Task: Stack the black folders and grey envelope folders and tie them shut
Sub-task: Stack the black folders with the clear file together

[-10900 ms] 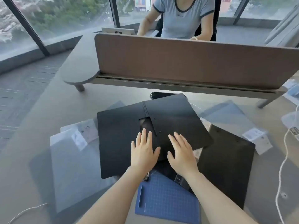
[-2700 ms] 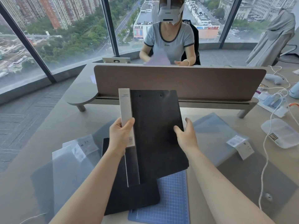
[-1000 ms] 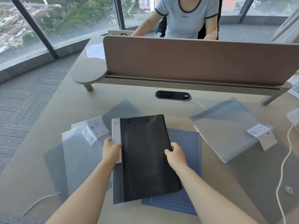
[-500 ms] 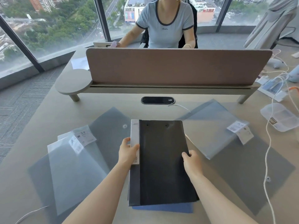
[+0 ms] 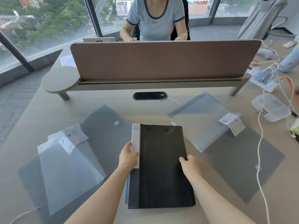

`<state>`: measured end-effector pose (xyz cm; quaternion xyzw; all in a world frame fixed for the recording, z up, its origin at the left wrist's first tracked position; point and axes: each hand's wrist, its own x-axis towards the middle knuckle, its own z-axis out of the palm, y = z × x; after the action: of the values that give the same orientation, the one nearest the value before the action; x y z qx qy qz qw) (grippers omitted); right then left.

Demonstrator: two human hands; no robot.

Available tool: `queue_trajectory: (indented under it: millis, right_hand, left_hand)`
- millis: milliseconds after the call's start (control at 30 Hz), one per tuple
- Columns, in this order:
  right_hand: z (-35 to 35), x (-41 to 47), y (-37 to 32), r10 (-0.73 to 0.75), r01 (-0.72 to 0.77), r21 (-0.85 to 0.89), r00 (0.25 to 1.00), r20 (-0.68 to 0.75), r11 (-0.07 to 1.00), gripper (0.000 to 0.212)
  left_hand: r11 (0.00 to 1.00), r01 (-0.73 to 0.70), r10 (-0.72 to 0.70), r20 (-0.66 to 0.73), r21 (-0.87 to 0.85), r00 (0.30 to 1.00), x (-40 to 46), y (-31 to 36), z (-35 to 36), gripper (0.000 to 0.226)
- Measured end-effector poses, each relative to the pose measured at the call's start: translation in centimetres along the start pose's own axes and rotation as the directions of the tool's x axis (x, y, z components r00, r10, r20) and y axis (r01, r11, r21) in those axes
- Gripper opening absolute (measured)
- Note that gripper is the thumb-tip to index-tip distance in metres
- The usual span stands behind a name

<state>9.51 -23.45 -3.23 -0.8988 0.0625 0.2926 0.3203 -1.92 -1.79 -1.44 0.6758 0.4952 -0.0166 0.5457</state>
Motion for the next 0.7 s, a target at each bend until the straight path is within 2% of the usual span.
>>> queue_trajectory:
  millis: [100,300,500,600,700]
  right_hand:
    - [0.21,0.36,-0.15,-0.016,0.015,-0.109,1.000,-0.003,0.994,0.023]
    - [0.70,0.36,-0.50,-0.023,0.014,-0.190,0.999,-0.046,0.982,0.034]
    - [0.81,0.00,-0.72,-0.059,0.024,-0.297,0.992,-0.109,0.955,0.039]
    - [0.54,0.11,-0.71,-0.085,0.042,-0.360,0.991,-0.105,0.932,0.039]
    - [0.27,0.16,-0.74,-0.119,0.081,-0.319,0.987,-0.104,0.944,0.034]
  left_hand:
    - [0.999,-0.007,0.008,-0.031,0.050,0.999,0.01,-0.04,0.05,0.056]
    - [0.995,-0.014,0.019,-0.056,0.095,0.998,-0.35,-0.10,0.30,0.055]
    - [0.987,-0.064,0.078,-0.092,0.145,0.993,0.11,-0.03,0.26,0.030]
    - [0.983,-0.066,0.088,-0.123,0.169,0.989,0.25,0.24,0.18,0.042]
    - [0.982,-0.092,0.127,-0.209,0.167,0.970,0.33,0.65,0.12,0.050]
